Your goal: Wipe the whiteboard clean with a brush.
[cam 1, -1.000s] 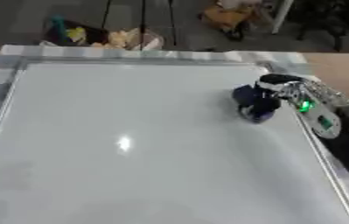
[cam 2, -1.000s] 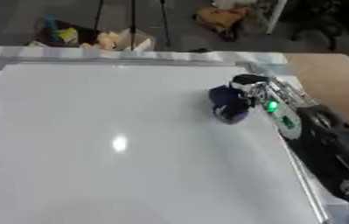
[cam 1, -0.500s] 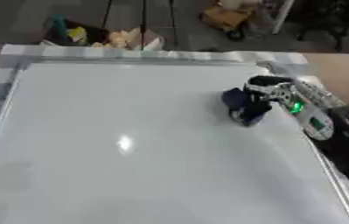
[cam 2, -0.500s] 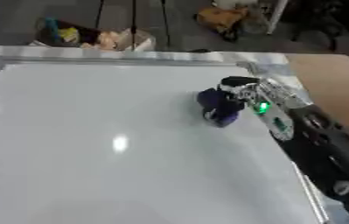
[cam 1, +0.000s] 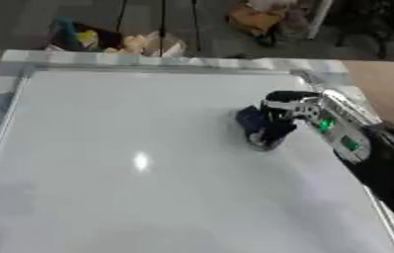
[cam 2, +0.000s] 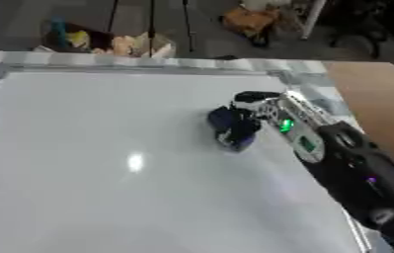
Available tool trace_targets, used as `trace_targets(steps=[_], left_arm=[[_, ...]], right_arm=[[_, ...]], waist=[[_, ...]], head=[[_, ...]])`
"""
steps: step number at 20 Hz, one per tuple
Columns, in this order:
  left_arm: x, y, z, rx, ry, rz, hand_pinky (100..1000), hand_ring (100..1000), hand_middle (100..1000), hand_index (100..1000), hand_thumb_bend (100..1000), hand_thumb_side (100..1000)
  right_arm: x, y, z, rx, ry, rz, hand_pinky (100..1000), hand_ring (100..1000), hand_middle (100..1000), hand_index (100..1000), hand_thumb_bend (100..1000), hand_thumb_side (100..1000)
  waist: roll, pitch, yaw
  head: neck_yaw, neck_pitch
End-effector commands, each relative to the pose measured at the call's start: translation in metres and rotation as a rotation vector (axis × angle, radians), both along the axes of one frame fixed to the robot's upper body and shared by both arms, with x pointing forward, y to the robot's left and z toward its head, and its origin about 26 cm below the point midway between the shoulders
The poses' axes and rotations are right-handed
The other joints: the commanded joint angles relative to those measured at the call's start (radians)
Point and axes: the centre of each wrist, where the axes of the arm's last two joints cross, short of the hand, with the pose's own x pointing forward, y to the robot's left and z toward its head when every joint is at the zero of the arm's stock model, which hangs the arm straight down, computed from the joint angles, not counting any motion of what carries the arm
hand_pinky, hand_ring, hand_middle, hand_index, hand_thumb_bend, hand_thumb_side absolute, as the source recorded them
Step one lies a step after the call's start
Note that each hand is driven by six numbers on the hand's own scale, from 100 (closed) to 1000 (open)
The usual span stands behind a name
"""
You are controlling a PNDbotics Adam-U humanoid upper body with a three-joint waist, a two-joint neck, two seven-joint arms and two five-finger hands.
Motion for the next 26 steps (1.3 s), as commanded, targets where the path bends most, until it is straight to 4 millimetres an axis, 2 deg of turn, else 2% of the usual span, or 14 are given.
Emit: trace_targets(steps=[1,5,11,26], left_arm=[[-0.003,-0.002,0.006,0.000,-0.022,-0.009,369,718,561,609,100,938],[-0.003,-0.002,0.006,0.001,-0.021,-0.008,369,718,562,609,100,938],[-0.003,-0.002,0.006,0.001,-0.023,-0.007,369,718,563,609,100,937],[-0.003,-0.001,0.006,0.002,-0.025,-0.006,369,718,564,610,100,932]], right_arm=[[-0.007,0.006,0.011,0.002,-0.026,0.044,471,573,407,422,100,491],[-0.019,0.017,0.019,-0.040,-0.093,0.092,472,568,335,423,100,527],[-0.039,0.033,0.023,-0.138,-0.182,0.165,470,562,277,421,100,547],[-0.092,0.061,0.041,-0.233,-0.323,0.331,466,556,258,420,100,574]], waist=[[0.002,-0.024,0.001],[0.002,-0.024,-0.002],[0.004,-0.023,-0.002],[0.005,-0.024,-0.006]], head=[[-0.003,-0.010],[-0.003,-0.011],[-0.003,-0.015],[0.008,-0.011]])
